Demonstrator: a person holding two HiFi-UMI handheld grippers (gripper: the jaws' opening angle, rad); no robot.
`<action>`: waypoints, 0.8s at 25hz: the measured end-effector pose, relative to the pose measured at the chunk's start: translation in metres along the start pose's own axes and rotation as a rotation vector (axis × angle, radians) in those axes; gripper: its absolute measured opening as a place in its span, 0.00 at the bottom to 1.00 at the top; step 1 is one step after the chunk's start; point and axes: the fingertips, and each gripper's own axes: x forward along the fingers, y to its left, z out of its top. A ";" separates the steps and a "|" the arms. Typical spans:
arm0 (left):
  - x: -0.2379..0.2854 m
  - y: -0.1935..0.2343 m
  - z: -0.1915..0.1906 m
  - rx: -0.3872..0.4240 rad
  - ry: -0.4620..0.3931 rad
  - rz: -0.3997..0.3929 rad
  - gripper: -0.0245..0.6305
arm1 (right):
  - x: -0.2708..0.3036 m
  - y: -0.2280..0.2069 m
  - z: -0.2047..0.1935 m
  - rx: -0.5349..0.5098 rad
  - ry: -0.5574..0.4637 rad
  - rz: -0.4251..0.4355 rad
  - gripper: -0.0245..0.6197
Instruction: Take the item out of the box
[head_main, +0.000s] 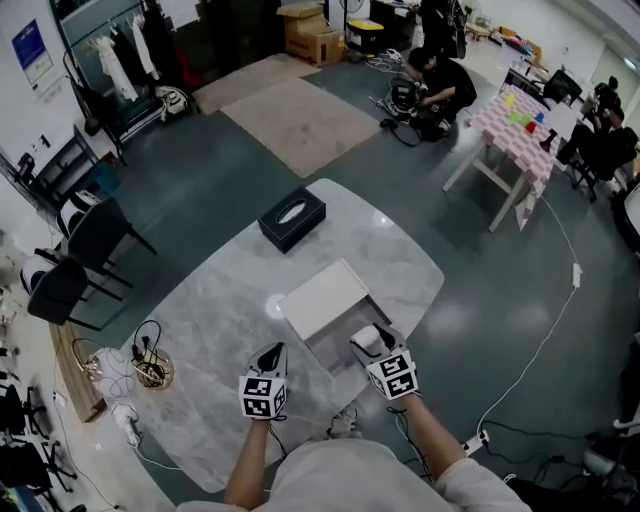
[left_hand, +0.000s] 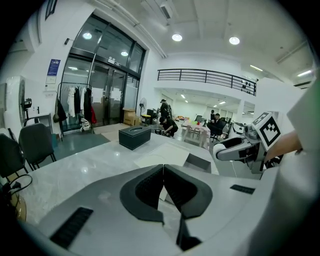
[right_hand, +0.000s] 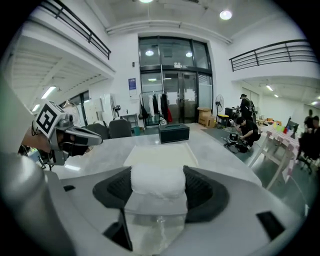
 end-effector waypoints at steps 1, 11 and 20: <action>-0.001 -0.002 0.002 0.004 -0.003 -0.001 0.06 | -0.006 0.000 0.003 0.003 -0.017 -0.006 0.50; -0.014 -0.022 0.026 0.040 -0.053 -0.018 0.06 | -0.059 0.004 0.040 -0.016 -0.169 -0.028 0.50; -0.020 -0.030 0.040 0.062 -0.090 -0.022 0.06 | -0.094 -0.006 0.066 0.027 -0.299 -0.098 0.50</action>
